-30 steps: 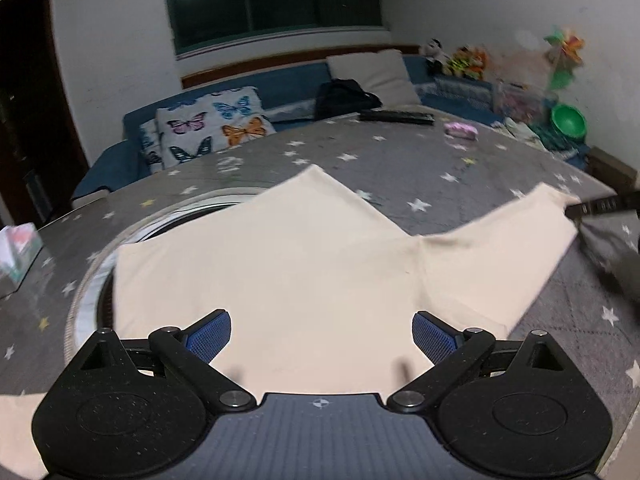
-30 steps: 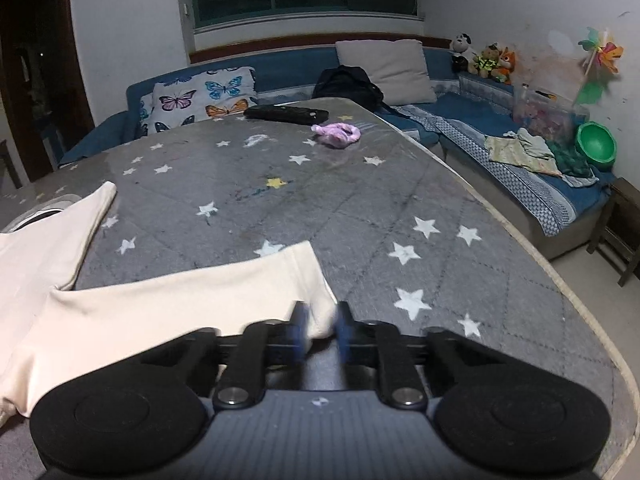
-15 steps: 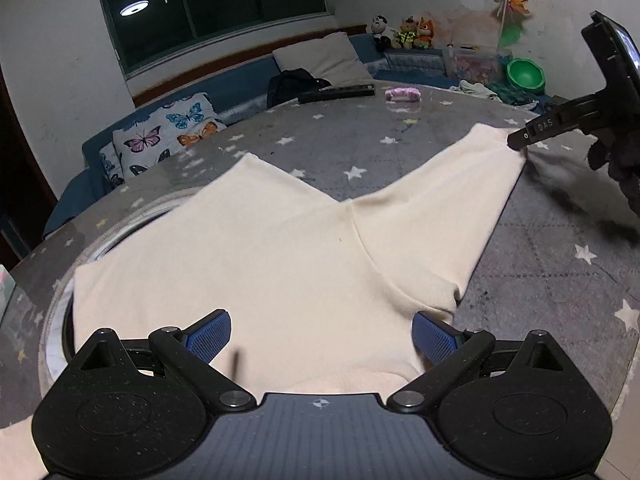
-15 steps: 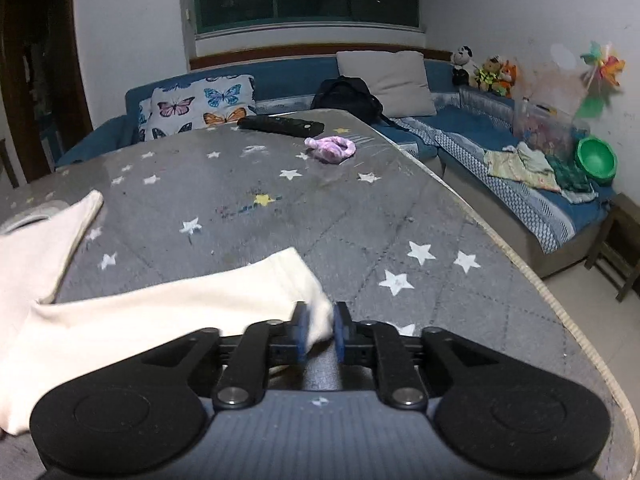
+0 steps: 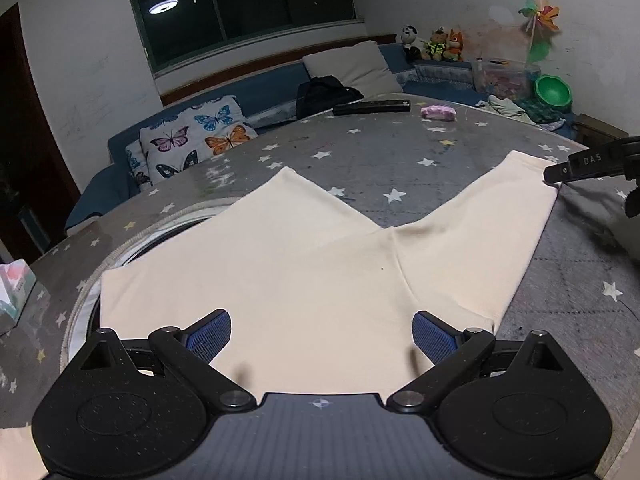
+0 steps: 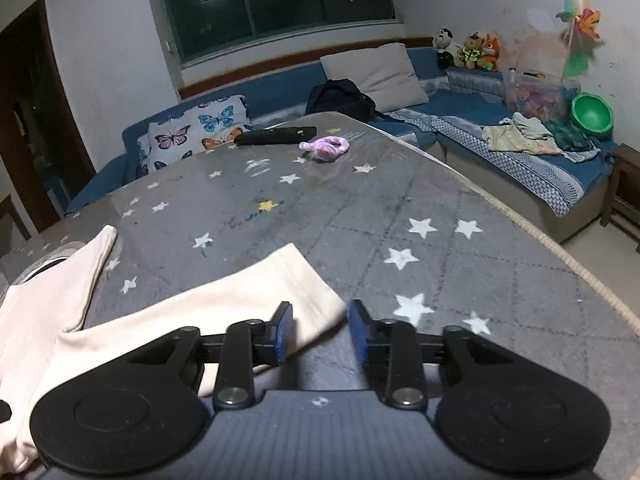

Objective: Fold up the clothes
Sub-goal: 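Lift the sleeve with the right gripper and fold it across the shirt body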

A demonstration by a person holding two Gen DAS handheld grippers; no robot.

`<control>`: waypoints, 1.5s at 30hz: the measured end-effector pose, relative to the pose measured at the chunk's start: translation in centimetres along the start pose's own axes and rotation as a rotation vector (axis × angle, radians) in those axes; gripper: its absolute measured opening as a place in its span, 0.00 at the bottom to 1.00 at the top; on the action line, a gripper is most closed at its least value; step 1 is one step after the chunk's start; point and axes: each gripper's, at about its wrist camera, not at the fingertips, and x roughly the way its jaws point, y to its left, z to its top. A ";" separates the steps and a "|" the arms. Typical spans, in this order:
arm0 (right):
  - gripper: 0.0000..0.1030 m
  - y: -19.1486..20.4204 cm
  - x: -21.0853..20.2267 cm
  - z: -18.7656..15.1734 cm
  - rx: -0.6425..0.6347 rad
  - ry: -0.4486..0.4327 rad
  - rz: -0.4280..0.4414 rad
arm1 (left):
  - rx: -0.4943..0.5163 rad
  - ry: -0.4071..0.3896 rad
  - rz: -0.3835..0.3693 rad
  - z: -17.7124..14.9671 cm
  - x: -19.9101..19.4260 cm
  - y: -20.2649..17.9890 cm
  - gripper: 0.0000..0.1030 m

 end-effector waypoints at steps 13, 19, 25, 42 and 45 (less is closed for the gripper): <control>0.04 6.1 -6.9 5.9 -0.115 -0.127 0.182 | 0.031 0.007 -0.036 -1.1 0.5 -1.1 0.96; 0.04 14.3 -11.2 7.8 -0.265 -0.158 0.371 | -0.057 -0.046 -0.015 -2.3 -2.5 2.0 0.96; 0.04 22.5 -11.7 5.8 -0.401 -0.113 0.527 | -0.159 -0.060 0.072 -5.0 -5.2 6.6 0.96; 0.14 28.5 -9.2 -0.6 -0.505 0.097 0.663 | -0.285 -0.032 0.165 -8.9 -7.7 10.9 0.95; 0.15 25.6 -7.2 -0.9 -0.530 0.136 0.541 | -0.286 -0.042 0.157 -8.8 -7.7 10.9 0.88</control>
